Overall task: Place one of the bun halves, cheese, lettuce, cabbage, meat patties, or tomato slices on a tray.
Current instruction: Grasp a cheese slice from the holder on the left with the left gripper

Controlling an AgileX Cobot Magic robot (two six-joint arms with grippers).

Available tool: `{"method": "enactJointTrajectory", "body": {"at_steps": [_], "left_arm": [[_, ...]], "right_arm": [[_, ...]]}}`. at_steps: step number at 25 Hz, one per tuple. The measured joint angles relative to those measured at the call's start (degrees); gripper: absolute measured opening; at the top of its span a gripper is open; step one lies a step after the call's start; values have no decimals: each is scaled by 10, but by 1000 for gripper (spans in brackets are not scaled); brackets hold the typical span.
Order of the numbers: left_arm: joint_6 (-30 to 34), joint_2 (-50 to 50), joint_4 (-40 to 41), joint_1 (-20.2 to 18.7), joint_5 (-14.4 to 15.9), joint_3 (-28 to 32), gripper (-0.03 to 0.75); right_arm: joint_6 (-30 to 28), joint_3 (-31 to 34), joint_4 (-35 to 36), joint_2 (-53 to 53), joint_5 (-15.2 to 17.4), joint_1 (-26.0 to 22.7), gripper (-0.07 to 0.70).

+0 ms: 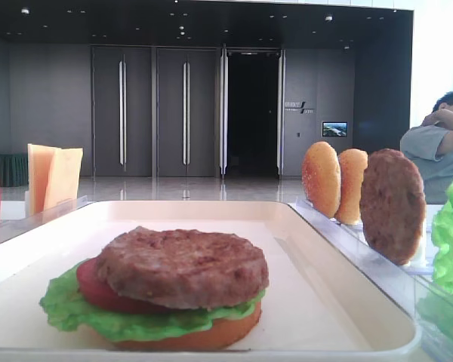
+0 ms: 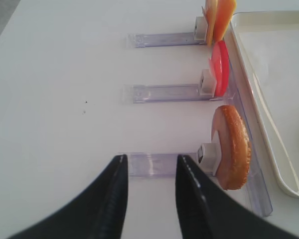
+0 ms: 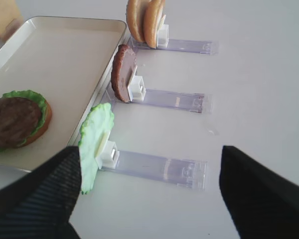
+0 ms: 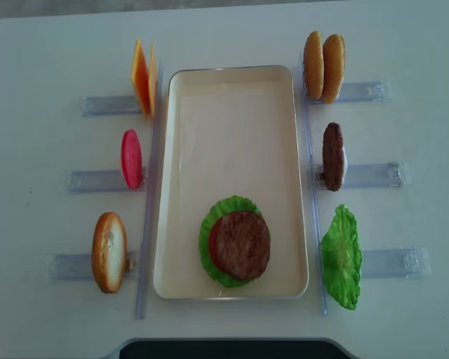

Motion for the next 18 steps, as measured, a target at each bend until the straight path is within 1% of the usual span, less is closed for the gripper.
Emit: {"method": "enactJointTrajectory", "body": {"at_steps": [10, 16, 18], "left_arm": [[0, 0, 0, 0, 0, 0, 121], [0, 0, 0, 0, 0, 0, 26], [0, 0, 0, 0, 0, 0, 10]], "right_arm": [[0, 0, 0, 0, 0, 0, 542], [0, 0, 0, 0, 0, 0, 542], [0, 0, 0, 0, 0, 0, 542]]}}
